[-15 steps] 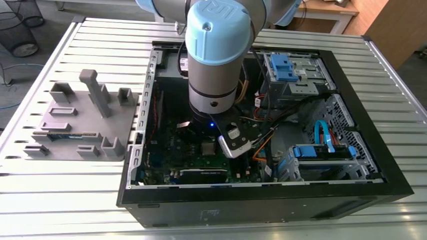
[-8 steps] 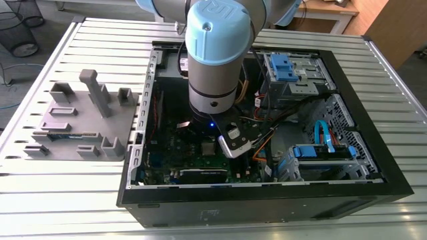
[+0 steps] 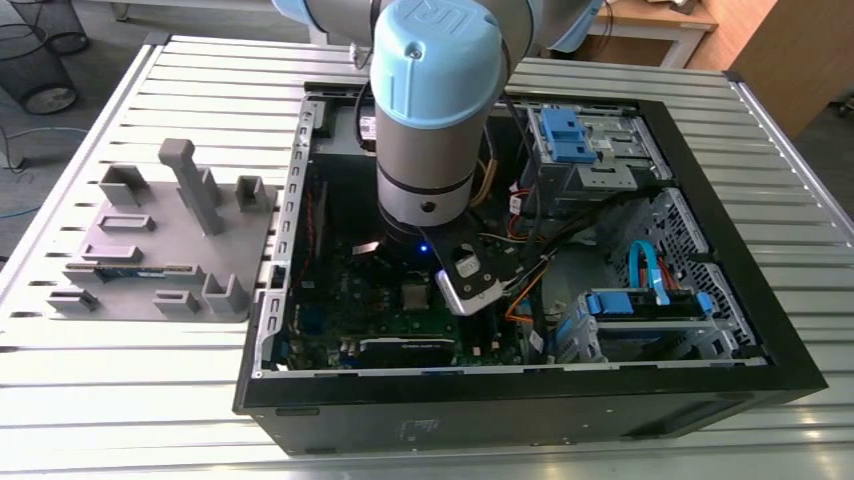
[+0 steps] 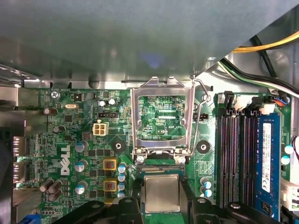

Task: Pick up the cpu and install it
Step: 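Place the cpu into insertion slot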

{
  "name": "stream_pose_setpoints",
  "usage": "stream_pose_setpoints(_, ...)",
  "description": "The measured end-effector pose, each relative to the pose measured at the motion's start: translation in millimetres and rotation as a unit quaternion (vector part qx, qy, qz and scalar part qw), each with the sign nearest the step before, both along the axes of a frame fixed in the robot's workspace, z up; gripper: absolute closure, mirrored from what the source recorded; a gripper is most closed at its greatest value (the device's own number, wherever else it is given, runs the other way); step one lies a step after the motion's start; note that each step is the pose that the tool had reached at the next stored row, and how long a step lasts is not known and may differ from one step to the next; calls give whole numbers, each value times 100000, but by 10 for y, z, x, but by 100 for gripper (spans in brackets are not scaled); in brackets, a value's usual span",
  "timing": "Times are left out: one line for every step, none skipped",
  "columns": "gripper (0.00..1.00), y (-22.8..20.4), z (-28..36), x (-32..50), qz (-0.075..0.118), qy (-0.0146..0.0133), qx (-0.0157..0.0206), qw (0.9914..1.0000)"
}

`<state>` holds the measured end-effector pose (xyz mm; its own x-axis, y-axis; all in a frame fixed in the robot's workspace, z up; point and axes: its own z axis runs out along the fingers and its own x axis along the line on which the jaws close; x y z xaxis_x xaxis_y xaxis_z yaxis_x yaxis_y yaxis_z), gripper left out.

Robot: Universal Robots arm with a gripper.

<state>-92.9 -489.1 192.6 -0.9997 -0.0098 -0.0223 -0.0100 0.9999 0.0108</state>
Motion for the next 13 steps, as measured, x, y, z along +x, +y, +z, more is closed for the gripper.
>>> stream_pose_setpoints(58,-1,11,-1,-28,-4,-38,100000)
stream_pose_setpoints(58,-1,17,0,-52,-20,-30,100000)
stream_pose_setpoints(58,-1,22,0,-81,-23,-31,100000)
stream_pose_setpoints(58,0,23,1,-125,-23,-23,100000)
stream_pose_setpoints(58,-1,23,1,-215,-24,-24,100000)
stream_pose_setpoints(58,-1,24,1,-435,-22,-27,99999)
stream_pose_setpoints(58,-1,25,1,-798,-18,-38,99997)
stream_pose_setpoints(58,-2,25,1,-1222,-11,-47,99993)
stream_pose_setpoints(58,-2,25,1,-1607,-10,-49,99987)
stream_pose_setpoints(58,-2,25,0,-1739,-9,-50,99985)
stream_pose_setpoints(58,-1,24,0,-1740,-11,-47,99985)
stream_pose_setpoints(58,-1,22,1,-1742,-15,-41,99985)
stream_pose_setpoints(58,-1,18,0,-1745,-20,-29,99985)
